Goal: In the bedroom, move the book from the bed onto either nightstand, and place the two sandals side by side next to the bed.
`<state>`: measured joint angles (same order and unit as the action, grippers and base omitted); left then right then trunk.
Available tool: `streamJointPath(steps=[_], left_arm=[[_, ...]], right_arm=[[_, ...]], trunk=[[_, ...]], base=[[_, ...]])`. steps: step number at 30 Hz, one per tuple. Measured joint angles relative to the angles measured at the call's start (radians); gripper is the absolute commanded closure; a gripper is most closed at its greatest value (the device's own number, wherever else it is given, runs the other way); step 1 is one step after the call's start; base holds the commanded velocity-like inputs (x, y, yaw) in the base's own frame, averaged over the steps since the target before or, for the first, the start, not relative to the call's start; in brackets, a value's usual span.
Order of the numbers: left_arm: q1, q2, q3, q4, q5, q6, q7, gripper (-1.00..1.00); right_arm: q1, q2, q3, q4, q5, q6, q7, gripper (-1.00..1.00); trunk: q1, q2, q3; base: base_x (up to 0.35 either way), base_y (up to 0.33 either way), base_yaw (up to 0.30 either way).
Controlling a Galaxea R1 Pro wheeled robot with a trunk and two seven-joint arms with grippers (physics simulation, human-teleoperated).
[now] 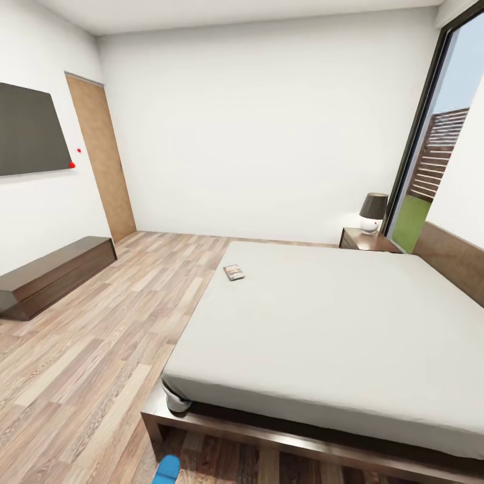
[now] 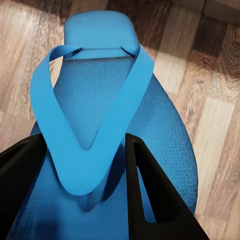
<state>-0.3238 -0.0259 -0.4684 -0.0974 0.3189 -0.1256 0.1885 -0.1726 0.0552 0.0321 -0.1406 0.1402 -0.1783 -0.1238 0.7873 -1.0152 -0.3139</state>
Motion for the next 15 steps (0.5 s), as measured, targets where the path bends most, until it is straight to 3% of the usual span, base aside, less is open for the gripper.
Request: streamJointPath(steps=[9,15], left_arm=[[0.000,0.000,0.000,0.000,0.000,0.000,0.000,1.00],[0.000,0.000,0.000,0.000,0.000,0.000,0.000,1.00]], right_arm=[[0.000,0.000,0.001,0.001,0.006,0.000,0.001,1.00],[0.000,0.001,0.001,0.001,0.007,0.000,0.000,1.00]], trunk=[[0.000,0.000,0.000],[0.023,-0.042,-0.019]], base=[[0.000,0.000,0.000],[0.000,0.000,0.000]])
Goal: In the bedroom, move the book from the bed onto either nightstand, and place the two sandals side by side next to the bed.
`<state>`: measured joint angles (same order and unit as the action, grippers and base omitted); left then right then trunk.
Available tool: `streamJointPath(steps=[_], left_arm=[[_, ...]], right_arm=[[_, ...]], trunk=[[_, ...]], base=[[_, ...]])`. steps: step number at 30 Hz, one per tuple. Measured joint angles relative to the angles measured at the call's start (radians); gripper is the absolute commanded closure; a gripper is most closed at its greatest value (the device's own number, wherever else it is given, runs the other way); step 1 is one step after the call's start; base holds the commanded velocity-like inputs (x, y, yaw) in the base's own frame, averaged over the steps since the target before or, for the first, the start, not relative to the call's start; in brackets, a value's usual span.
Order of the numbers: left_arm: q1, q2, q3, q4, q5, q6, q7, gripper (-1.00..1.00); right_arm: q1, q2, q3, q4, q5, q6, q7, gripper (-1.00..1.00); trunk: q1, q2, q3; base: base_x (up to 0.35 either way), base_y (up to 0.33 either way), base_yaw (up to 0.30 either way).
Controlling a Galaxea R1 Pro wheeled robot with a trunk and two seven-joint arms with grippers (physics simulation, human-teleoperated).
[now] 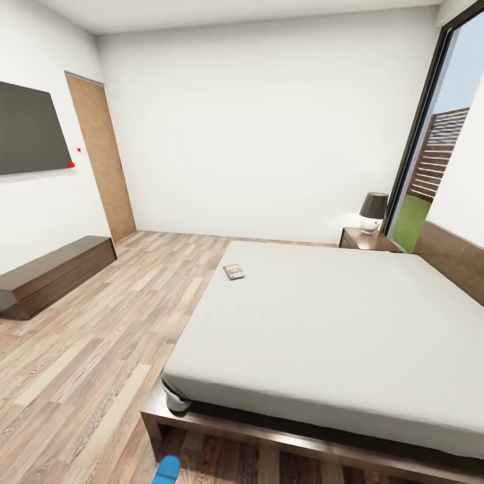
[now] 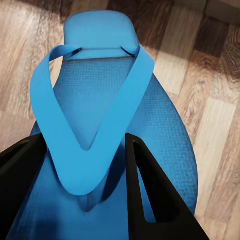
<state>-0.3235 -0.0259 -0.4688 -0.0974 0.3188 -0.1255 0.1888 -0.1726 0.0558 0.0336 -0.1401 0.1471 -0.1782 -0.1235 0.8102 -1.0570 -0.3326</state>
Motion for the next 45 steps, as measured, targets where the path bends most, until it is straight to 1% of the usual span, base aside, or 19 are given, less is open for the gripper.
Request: streamJointPath(steps=[11,30,36,37,41,45], left_arm=[[-0.001,0.000,-0.001,0.000,0.000,0.000,0.000,1.00],[0.000,0.000,-0.001,0.000,-0.001,0.000,0.000,1.00],[0.000,0.000,-0.001,0.001,-0.003,0.000,-0.001,1.00],[0.000,0.000,-0.001,0.001,-0.003,0.000,-0.001,1.00],[0.000,0.000,-0.001,0.001,-0.003,0.000,-0.001,1.00],[-0.001,0.000,-0.001,0.002,-0.003,0.000,-0.001,1.00]], right_arm=[[0.000,0.006,0.000,-0.001,0.000,0.000,0.000,1.00],[0.000,0.009,-0.001,-0.002,-0.001,0.000,0.000,1.00],[-0.001,0.010,-0.004,-0.037,-0.008,0.007,-0.001,1.00],[-0.001,0.011,-0.004,-0.040,-0.008,0.008,-0.001,1.00],[-0.004,0.029,-0.005,-0.048,-0.009,0.016,-0.003,1.00],[-0.005,0.035,-0.007,-0.050,-0.010,0.017,-0.002,1.00]], trunk=[[0.042,-0.077,-0.035],[0.115,-0.210,-0.094],[0.138,-0.252,-0.113],[0.142,-0.259,-0.116],[0.157,-0.287,-0.129],[0.173,-0.315,-0.141]], base=[[0.000,0.000,0.000],[0.000,0.000,0.000],[0.000,0.000,0.000],[0.000,0.000,0.000],[0.000,0.000,0.000],[0.000,0.000,0.000]])
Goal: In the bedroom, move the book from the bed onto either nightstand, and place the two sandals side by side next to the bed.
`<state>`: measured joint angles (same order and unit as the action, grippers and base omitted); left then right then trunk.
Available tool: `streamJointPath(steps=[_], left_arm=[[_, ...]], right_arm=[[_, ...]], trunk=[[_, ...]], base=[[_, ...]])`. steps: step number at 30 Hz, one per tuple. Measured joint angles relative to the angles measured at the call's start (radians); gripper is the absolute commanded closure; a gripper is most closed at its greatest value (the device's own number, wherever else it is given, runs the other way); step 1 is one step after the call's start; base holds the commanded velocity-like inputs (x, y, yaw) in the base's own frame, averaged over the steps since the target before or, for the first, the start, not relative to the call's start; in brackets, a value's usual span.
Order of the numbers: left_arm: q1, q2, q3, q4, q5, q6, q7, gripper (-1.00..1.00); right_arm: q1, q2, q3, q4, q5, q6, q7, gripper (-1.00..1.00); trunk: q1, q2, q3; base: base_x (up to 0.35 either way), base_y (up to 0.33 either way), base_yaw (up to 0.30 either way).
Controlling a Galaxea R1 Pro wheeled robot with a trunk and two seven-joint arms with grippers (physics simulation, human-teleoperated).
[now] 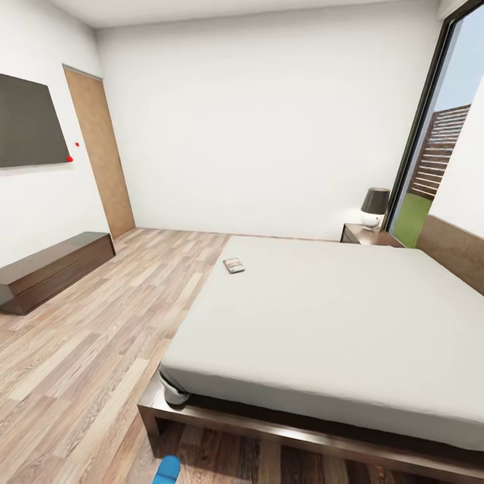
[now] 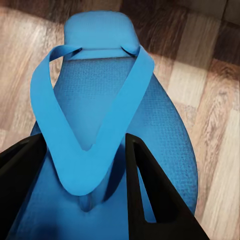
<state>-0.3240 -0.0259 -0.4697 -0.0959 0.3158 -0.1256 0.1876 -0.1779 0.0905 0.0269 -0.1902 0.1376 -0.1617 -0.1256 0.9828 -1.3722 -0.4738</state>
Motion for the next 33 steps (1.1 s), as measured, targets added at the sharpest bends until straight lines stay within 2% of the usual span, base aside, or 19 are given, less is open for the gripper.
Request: streamJointPath(steps=[24,33], left_arm=[[0.001,-0.001,-0.001,0.000,0.000,0.000,0.000,1.00],[0.001,-0.002,-0.001,0.000,0.000,0.000,-0.001,1.00]], right_arm=[[-0.011,0.003,-0.003,-0.001,-0.001,-0.001,0.000,1.00],[-0.010,0.003,-0.002,0.000,0.000,-0.001,0.009,1.00]], trunk=[[0.092,-0.168,-0.075],[0.127,-0.231,-0.103]], base=[[0.000,0.000,-0.003],[0.000,0.000,-0.202]])
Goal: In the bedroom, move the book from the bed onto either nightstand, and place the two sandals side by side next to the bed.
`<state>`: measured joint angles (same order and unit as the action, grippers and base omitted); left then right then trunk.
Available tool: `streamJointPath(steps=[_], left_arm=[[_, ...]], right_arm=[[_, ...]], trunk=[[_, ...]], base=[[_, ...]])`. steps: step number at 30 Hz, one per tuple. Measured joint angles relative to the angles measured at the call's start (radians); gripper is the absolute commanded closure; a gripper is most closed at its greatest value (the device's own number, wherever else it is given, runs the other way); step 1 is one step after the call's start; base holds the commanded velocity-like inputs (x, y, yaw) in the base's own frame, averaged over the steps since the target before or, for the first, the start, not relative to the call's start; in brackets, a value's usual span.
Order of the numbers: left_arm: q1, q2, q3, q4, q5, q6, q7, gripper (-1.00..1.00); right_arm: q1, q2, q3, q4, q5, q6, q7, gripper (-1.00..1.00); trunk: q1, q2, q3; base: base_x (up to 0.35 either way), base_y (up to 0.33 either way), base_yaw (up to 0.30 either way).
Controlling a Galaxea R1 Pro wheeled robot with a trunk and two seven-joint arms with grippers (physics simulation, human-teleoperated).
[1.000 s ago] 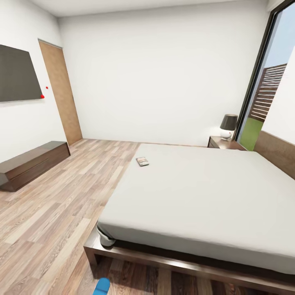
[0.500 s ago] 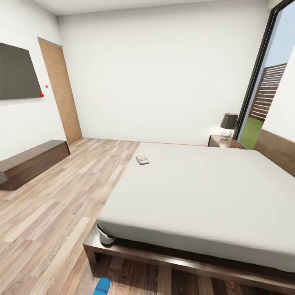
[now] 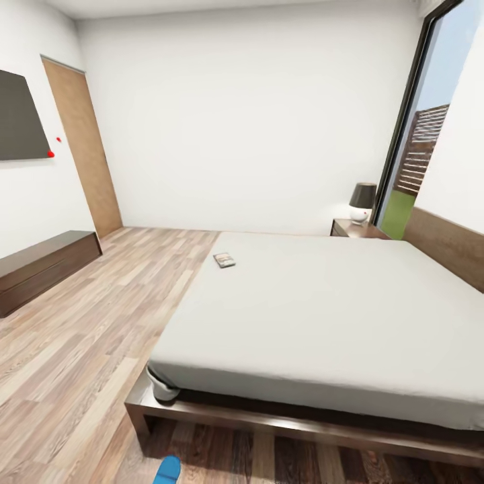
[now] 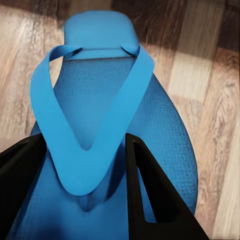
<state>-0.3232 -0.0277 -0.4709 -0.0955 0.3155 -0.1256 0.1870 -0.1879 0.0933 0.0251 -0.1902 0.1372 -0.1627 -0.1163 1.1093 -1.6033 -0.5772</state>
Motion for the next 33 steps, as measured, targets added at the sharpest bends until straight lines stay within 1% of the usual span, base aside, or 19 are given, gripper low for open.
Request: streamJointPath(steps=[7,11,27,29,33], left_arm=[[0.000,0.000,0.000,0.000,-0.001,0.000,0.000,1.00],[0.000,0.000,0.000,0.000,-0.001,0.000,0.000,1.00],[0.000,0.000,0.000,-0.001,-0.001,0.000,0.000,1.00],[0.000,0.000,0.000,-0.001,-0.002,0.000,0.000,1.00],[0.000,-0.002,0.000,0.000,-0.002,0.008,0.003,1.00]], right_arm=[[0.000,0.000,0.000,0.000,0.000,0.000,0.003,1.00],[0.000,0.000,0.000,0.000,0.000,0.000,0.003,1.00],[-0.001,0.000,0.000,-0.004,0.000,0.000,0.003,1.00],[-0.001,0.001,-0.001,-0.020,0.000,0.002,0.001,1.00],[-0.004,0.018,0.001,-0.082,0.001,0.012,-0.007,1.00]], trunk=[[0.027,-0.049,-0.022],[0.042,-0.077,-0.034],[0.104,-0.189,-0.085],[0.111,-0.203,-0.091],[0.127,-0.231,-0.103]], base=[[0.000,0.000,-0.281],[0.000,0.000,-0.159],[0.000,0.000,-0.017],[0.000,0.000,0.000],[0.000,0.000,0.000]])
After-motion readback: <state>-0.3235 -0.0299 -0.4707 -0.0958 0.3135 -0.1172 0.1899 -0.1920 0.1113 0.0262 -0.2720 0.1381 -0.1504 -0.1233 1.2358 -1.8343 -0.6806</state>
